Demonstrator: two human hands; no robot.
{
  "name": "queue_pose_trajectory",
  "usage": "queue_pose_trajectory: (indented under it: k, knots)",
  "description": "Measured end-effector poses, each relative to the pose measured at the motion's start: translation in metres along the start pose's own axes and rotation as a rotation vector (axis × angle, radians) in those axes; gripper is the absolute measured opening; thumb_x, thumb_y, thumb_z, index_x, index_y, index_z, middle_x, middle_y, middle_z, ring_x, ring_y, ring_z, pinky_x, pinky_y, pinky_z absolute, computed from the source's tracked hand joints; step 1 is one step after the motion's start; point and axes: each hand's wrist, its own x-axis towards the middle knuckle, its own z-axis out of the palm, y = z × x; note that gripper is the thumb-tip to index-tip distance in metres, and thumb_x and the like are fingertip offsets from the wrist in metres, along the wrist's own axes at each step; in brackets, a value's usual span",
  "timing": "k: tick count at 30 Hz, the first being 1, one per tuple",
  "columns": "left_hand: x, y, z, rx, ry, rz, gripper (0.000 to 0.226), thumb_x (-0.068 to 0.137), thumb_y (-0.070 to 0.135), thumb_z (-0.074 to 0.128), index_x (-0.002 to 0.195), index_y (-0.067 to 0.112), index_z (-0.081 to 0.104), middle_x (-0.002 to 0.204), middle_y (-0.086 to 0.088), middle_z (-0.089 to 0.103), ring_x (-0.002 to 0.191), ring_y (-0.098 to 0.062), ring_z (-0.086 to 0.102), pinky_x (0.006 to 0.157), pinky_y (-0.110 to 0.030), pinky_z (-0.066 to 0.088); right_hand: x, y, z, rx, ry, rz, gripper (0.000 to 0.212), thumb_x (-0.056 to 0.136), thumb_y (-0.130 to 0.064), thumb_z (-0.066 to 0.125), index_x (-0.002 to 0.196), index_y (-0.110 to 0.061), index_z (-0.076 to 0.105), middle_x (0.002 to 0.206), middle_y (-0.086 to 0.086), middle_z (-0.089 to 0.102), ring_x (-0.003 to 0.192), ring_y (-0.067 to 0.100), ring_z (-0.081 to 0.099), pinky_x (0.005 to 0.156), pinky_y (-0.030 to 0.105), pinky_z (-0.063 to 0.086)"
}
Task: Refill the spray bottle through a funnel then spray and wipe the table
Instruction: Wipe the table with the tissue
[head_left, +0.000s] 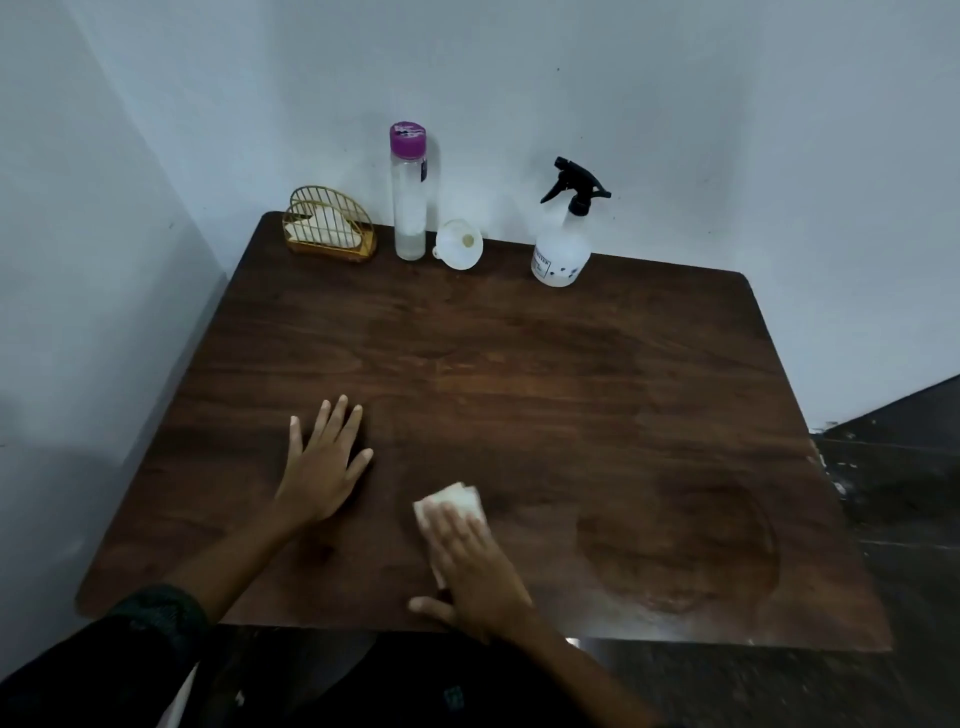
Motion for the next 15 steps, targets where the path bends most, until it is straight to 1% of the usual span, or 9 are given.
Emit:
queue_pose_trajectory:
  k: [2, 4, 5, 7, 9, 11, 12, 13, 15]
  knots:
    - [0.0, 0.004, 0.0, -0.001, -0.017, 0.02, 0.063, 0.099, 0.041, 0.034, 0.151, 0.016, 0.008, 0.16, -0.002, -0.003, 0.147, -0.018, -0.009, 0.114, -0.049, -0.011, -0.02, 0.029, -0.005, 0.036, 0.041, 0.155, 0.089, 0.086, -0.074, 0.017, 0.149, -0.012, 0.016, 0.155, 0.006, 0.022, 0.145, 0.021, 0.013, 0.115, 0.033, 0.002]
    - [0.0, 0.009, 0.002, -0.008, -0.031, 0.052, 0.063, 0.1, 0.041, 0.033, 0.151, 0.017, 0.006, 0.16, -0.001, -0.005, 0.146, -0.017, -0.011, 0.114, -0.048, -0.012, -0.043, 0.066, -0.006, 0.054, 0.126, 0.338, 0.093, 0.081, -0.079, 0.011, 0.149, -0.017, 0.001, 0.157, 0.001, 0.002, 0.146, 0.016, -0.006, 0.116, 0.028, -0.01]
    - [0.0, 0.011, 0.003, -0.017, -0.038, 0.068, 0.063, 0.1, 0.042, 0.033, 0.151, 0.017, 0.006, 0.16, -0.001, -0.005, 0.146, -0.017, -0.011, 0.114, -0.049, -0.012, -0.057, 0.081, -0.006, 0.07, 0.129, 0.441, 0.096, 0.077, -0.082, 0.004, 0.148, -0.018, -0.004, 0.156, -0.001, -0.005, 0.146, 0.015, -0.01, 0.116, 0.028, -0.012]
    - [0.0, 0.014, 0.005, -0.023, -0.048, 0.082, 0.063, 0.099, 0.042, 0.033, 0.151, 0.018, 0.006, 0.16, -0.001, -0.005, 0.146, -0.018, -0.011, 0.114, -0.05, -0.011, -0.081, 0.102, -0.005, 0.104, 0.192, 0.65, 0.106, 0.071, -0.086, -0.004, 0.149, -0.014, -0.001, 0.156, 0.0, -0.005, 0.146, 0.018, -0.006, 0.118, 0.036, -0.002]
    - [0.0, 0.015, 0.006, -0.014, -0.061, 0.088, 0.064, 0.099, 0.043, 0.033, 0.151, 0.019, 0.005, 0.16, -0.001, -0.006, 0.146, -0.019, -0.012, 0.114, -0.051, -0.011, -0.096, 0.098, -0.001, 0.166, 0.22, 0.789, 0.116, 0.065, -0.089, -0.009, 0.149, -0.01, 0.001, 0.157, 0.003, -0.003, 0.145, 0.018, -0.006, 0.118, 0.042, 0.003]
    - [-0.001, 0.012, 0.007, -0.014, -0.059, 0.091, 0.064, 0.099, 0.043, 0.033, 0.151, 0.02, 0.005, 0.16, -0.001, -0.007, 0.146, -0.019, -0.013, 0.114, -0.051, -0.011, -0.097, 0.074, 0.009, 0.245, 0.185, 0.805, 0.116, 0.06, -0.091, -0.01, 0.146, -0.013, -0.01, 0.158, 0.004, -0.008, 0.143, 0.013, -0.016, 0.118, 0.039, -0.005]
    - [-0.002, 0.01, 0.007, -0.018, -0.056, 0.09, 0.064, 0.099, 0.043, 0.033, 0.151, 0.02, 0.004, 0.16, -0.001, -0.007, 0.146, -0.019, -0.013, 0.114, -0.051, -0.011, -0.093, 0.058, 0.014, 0.261, 0.173, 0.771, 0.112, 0.064, -0.091, -0.005, 0.145, -0.015, -0.014, 0.158, 0.004, -0.009, 0.143, 0.012, -0.019, 0.116, 0.036, -0.009]
    - [-0.003, 0.008, 0.007, -0.024, -0.056, 0.087, 0.064, 0.099, 0.043, 0.033, 0.151, 0.02, 0.004, 0.16, 0.0, -0.007, 0.146, -0.019, -0.014, 0.114, -0.051, -0.011, -0.088, 0.042, 0.017, 0.264, 0.132, 0.707, 0.107, 0.07, -0.089, 0.003, 0.146, -0.014, -0.012, 0.159, 0.003, -0.008, 0.144, 0.012, -0.018, 0.115, 0.034, -0.009]
    - [-0.006, 0.004, 0.006, -0.047, -0.049, 0.081, 0.063, 0.1, 0.042, 0.033, 0.151, 0.02, 0.004, 0.16, 0.0, -0.007, 0.146, -0.018, -0.014, 0.114, -0.049, -0.012, -0.065, 0.01, 0.022, 0.208, 0.045, 0.531, 0.099, 0.082, -0.08, 0.018, 0.15, -0.01, 0.002, 0.159, 0.005, 0.002, 0.146, 0.017, -0.007, 0.113, 0.035, -0.001]
